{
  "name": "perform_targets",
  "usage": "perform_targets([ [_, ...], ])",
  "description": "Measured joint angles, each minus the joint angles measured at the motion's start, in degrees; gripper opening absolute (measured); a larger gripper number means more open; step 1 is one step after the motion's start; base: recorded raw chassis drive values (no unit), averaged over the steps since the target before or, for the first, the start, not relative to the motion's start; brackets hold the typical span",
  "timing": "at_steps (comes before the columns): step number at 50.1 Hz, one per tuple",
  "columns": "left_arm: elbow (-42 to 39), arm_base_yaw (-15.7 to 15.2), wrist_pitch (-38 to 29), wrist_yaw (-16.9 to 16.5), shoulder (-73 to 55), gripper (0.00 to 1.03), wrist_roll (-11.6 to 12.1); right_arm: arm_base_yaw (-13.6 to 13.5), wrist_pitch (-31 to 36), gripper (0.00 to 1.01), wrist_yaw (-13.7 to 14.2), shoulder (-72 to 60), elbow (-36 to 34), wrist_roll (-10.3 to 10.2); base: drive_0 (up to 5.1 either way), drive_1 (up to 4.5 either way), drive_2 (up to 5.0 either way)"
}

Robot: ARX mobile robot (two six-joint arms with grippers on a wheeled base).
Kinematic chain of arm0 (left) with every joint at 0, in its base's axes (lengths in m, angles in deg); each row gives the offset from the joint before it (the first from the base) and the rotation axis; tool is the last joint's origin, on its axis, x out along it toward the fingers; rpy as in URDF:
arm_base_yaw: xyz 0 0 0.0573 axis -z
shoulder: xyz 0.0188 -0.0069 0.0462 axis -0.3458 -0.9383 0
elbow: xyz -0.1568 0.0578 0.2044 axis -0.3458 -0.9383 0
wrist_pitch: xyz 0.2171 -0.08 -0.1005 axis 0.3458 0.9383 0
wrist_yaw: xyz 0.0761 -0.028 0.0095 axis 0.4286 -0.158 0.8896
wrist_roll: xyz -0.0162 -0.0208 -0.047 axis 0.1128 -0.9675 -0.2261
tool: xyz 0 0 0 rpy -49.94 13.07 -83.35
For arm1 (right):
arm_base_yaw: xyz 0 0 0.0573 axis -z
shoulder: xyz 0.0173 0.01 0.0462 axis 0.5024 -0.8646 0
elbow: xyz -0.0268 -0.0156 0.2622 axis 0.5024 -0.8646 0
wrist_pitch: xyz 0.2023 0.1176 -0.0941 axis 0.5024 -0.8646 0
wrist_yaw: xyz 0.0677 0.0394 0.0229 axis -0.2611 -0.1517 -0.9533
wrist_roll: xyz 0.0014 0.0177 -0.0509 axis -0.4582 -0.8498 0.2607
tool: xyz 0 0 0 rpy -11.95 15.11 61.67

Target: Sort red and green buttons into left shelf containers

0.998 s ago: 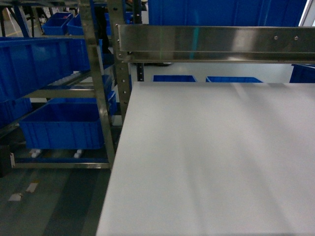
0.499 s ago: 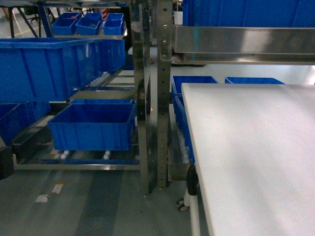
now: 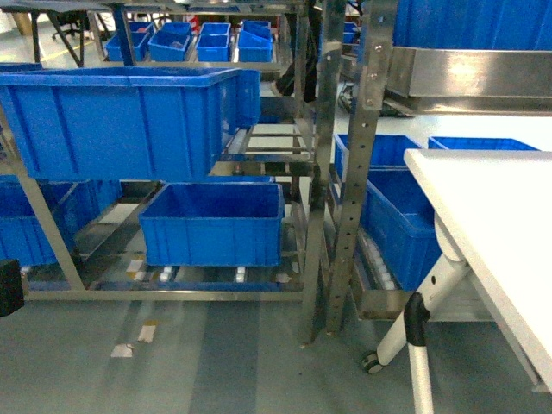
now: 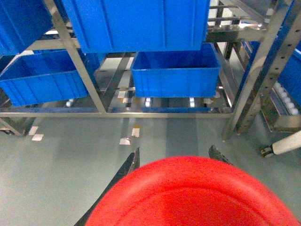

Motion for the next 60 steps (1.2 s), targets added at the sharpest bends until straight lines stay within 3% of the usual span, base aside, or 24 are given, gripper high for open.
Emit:
perform_targets([
  [39, 0.0, 0.0, -0.1, 0.2, 0.0, 0.38, 0.0, 0.0, -0.1, 0.26, -0.2, 0.0, 0.0, 0.0, -4.5, 2.21, 2.2],
  [60, 0.0, 0.0, 0.0, 0.0, 0.1, 0.38, 0.0, 0.0, 0.0, 0.26, -0.2, 0.0, 0.0, 0.0, 0.0, 4.26, -4.3],
])
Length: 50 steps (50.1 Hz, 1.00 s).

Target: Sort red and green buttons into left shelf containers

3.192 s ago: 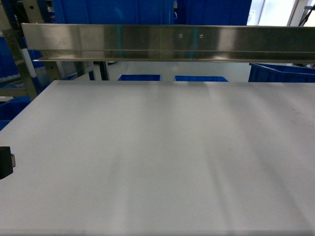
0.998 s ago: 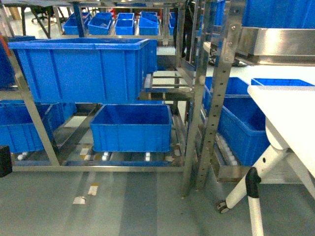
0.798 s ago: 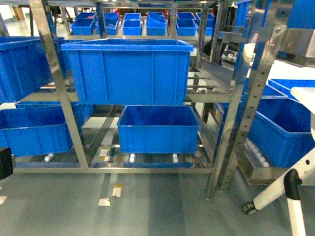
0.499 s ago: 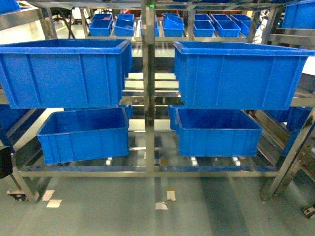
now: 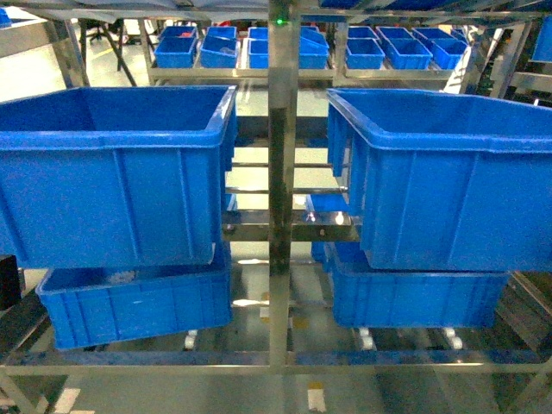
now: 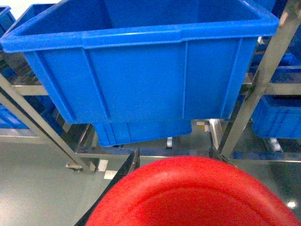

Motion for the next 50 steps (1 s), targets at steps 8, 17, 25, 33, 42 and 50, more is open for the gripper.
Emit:
perform_targets([
  [8, 0.0, 0.0, -0.3, 0.0, 0.1, 0.38, 0.0, 0.0, 0.3, 0.26, 0.0, 0.0, 0.0, 0.0, 0.0, 3.19, -3.2],
  [17, 0.0, 0.0, -0.2, 0.0, -0.3, 0.38, 0.0, 0.0, 0.2, 0.26, 0.0, 0.0, 0.0, 0.0, -1.1, 0.82, 0.2],
  [25, 0.0, 0.2, -0.2, -0.2, -0.2, 0.38, 0.0, 0.0, -0.1, 0.26, 0.2, 0.0, 0.0, 0.0, -4.8, 3.67, 1.0],
  [33, 0.0, 0.0, -0.2, 0.0, -0.2, 0.38, 0.0, 0.0, 0.1, 0.26, 0.2, 0.0, 0.0, 0.0, -4.8, 3.67, 1.0],
  [42, 0.0, -0.2, -0.1, 0.1, 0.0, 0.38, 0.0, -0.2, -0.2, 0.26, -0.2, 0.0, 0.0, 0.0, -2.1, 1.69, 0.4],
  [50, 0.0, 0.0, -0.1, 0.0, 0.0, 0.38, 0.0, 0.0, 0.0, 0.26, 0.1, 0.0, 0.0, 0.0, 0.0, 0.0, 0.0],
])
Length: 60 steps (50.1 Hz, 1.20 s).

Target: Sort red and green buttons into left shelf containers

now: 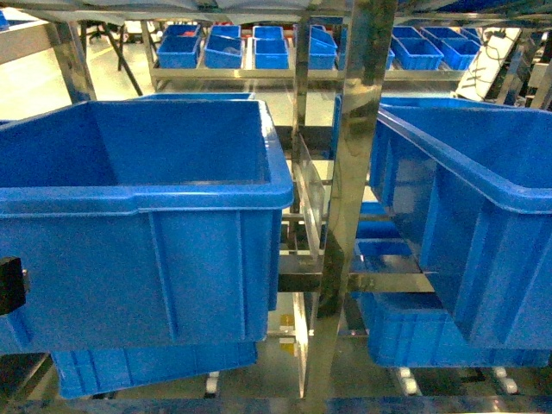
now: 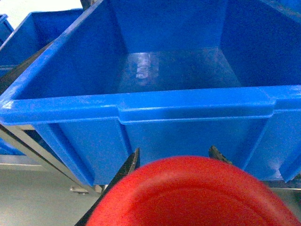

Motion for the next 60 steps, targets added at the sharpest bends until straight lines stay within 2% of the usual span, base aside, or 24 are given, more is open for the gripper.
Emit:
perform_targets([
  [16, 0.0, 0.0, 0.1, 0.0, 0.0, 0.37, 0.0, 0.0, 0.0, 0.26, 0.0, 0.0, 0.0, 0.0, 0.0, 0.0, 0.0],
  [40, 0.1, 0.0, -0.3, 0.4, 0.2, 0.37, 0.2, 0.0, 0.1, 0.26, 0.0, 0.0, 0.0, 0.0, 0.0, 4.24, -4.2],
  [60, 0.3, -0.1, -0.1, 0.2, 0.2, 0.37, 0.4, 0.0, -1.6, 0.26, 0.6, -1.4, 1.4, 0.0, 0.0, 0.0, 0.0],
])
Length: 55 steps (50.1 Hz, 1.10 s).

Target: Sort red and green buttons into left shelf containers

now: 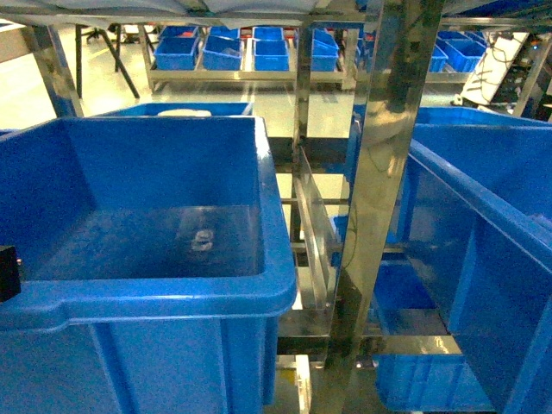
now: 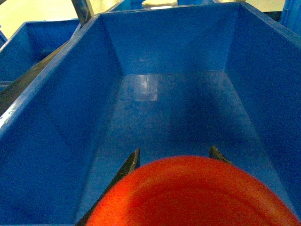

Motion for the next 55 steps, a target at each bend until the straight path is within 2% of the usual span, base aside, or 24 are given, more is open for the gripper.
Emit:
perform_targets([
  [7, 0.0, 0.0, 0.0, 0.0, 0.0, 0.37, 0.0, 0.0, -1.2, 0.26, 1.1, -4.6, 3.9, 0.0, 0.0, 0.0, 0.0],
  [14, 0.0, 0.0, 0.0, 0.0, 0.0, 0.37, 0.1, 0.3, -4.3, 0.26, 1.4, -13.8, 11.7, 0.3, 0.0, 0.0, 0.0],
  [17, 0.0, 0.0, 0.0, 0.0, 0.0, 0.37, 0.1, 0.6, -5.4, 0.26, 2.1, -17.9, 15.1, 1.3, 0.0, 0.0, 0.0],
  [25, 0.0, 0.0, 0.0, 0.0, 0.0, 0.37, 0.2, 2.7, -9.3, 0.26, 2.5, -27.7, 22.9, 1.8, 0.0, 0.0, 0.0],
  [32, 0.0, 0.0, 0.0, 0.0, 0.0, 0.37, 0.2, 3.5, -12.0, 0.26, 3.7, -35.6, 28.2, 3.1, 0.0, 0.0, 0.0],
  [34, 0.0, 0.0, 0.0, 0.0, 0.0, 0.37, 0.2, 3.7, -15.2, 0.26, 3.9, -39.7, 31.6, 3.0, 0.0, 0.0, 0.0],
  [40, 0.0, 0.0, 0.0, 0.0, 0.0, 0.37, 0.2, 3.6, -19.4, 0.26, 6.1, -46.9, 37.9, 3.2, 0.0, 0.0, 0.0],
  [43, 0.0, 0.0, 0.0, 0.0, 0.0, 0.37, 0.2, 3.3, -24.2, 0.26, 6.4, -51.4, 42.9, 3.1, 0.0, 0.0, 0.0],
  [47, 0.0, 0.0, 0.0, 0.0, 0.0, 0.37, 0.2, 3.4, -30.2, 0.26, 8.1, -57.6, 49.8, 3.2, 0.0, 0.0, 0.0],
  [53, 0.0, 0.0, 0.0, 0.0, 0.0, 0.37, 0.2, 3.5, -36.8, 0.26, 8.0, -63.8, 57.3, 3.7, 0.0, 0.0, 0.0],
  [55, 0.0, 0.0, 0.0, 0.0, 0.0, 0.37, 0.2, 3.8, -39.3, 0.26, 7.0, -64.8, 59.1, 3.8, 0.0, 0.0, 0.0],
])
